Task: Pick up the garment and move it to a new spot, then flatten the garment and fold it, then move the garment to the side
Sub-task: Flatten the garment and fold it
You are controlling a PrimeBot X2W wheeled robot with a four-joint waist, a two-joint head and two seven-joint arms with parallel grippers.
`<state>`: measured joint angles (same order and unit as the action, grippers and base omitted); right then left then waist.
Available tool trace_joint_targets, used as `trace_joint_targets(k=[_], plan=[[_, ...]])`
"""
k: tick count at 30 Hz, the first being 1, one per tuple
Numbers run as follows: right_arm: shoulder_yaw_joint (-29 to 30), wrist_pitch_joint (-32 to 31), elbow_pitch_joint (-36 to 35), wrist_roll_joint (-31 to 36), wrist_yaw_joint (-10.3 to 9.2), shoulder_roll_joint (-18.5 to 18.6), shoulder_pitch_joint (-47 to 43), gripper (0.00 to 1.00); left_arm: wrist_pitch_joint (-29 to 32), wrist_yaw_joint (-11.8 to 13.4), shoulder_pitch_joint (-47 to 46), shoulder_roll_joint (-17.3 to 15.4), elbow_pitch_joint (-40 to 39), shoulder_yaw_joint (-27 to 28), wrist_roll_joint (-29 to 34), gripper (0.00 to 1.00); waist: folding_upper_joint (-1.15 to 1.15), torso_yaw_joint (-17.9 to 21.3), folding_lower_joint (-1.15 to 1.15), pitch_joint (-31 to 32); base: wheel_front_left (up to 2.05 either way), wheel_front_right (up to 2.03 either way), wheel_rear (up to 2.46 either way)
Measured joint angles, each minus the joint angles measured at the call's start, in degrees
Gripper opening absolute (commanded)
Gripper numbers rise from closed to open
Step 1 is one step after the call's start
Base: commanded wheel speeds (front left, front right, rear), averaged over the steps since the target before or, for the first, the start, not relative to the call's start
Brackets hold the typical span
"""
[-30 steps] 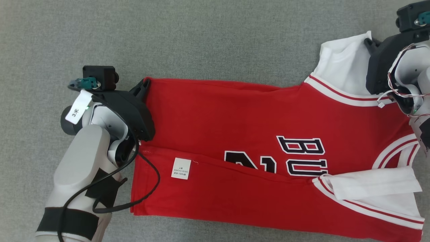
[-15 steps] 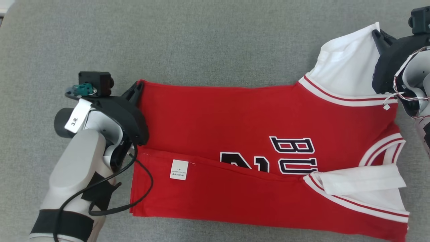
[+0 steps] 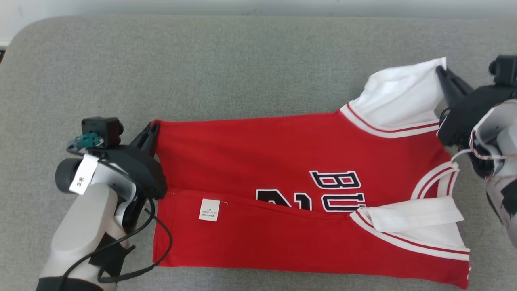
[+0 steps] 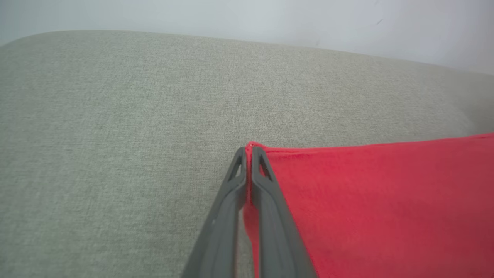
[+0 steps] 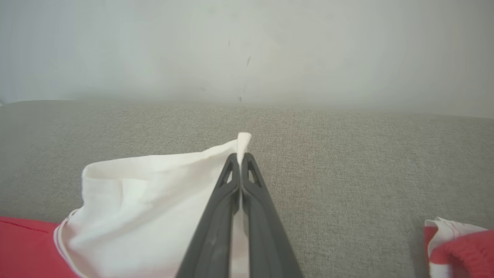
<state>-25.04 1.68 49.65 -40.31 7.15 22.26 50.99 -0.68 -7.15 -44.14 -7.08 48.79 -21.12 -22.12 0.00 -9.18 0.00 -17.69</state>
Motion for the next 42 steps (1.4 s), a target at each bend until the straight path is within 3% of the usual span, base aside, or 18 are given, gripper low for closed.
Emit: trace_joint_targets(k=[19,29,42], plan=[[-10.8,2.5,-27.9,-18.2,0.0,13.3,-20.3,0.0,-2.5,0.0,10.4,-4.6,-7.5,-4.4,-1.7,0.0,0.0,3.5,0.0,6.7,0.0,0.0,0.0],[-14.4,0.9,-35.0,-24.3,0.0,20.7,-27.1,0.0,-1.4,0.0,14.9,-7.3,-12.0,-7.4,-3.5,0.0,-0.01,4.6,0.0,8.4,0.0,0.0,0.0],[-20.9,-3.4,-36.9,-25.7,0.0,23.9,-30.7,0.0,0.6,0.0,18.2,-7.8,-14.3,-8.1,-5.1,0.0,-0.01,4.4,0.01,9.0,0.0,0.0,0.0]])
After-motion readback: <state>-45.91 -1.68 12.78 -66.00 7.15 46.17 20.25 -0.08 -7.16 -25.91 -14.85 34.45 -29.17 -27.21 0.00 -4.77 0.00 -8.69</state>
